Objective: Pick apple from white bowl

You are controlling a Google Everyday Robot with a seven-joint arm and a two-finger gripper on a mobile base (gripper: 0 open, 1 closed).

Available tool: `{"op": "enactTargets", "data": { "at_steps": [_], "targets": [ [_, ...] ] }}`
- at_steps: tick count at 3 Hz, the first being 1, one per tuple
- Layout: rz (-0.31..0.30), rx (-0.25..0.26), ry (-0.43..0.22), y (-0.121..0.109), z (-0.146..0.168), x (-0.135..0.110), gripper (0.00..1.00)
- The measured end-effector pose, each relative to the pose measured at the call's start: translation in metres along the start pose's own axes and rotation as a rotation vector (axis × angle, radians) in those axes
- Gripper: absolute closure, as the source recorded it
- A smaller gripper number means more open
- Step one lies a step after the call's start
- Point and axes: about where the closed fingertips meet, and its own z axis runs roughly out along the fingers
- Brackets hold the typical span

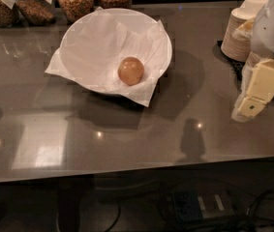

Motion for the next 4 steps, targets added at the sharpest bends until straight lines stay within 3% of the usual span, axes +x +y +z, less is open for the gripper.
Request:
{"op": "enactTargets", "data": {
  "at_steps": [3,4],
  "targets": [
    [-0.007,0.014,-0.189,-0.045,0.035,-0.099,0.00],
    [-0.027,0.002,-0.274,-0.076,0.068,-0.157,0.00]
  ]
}}
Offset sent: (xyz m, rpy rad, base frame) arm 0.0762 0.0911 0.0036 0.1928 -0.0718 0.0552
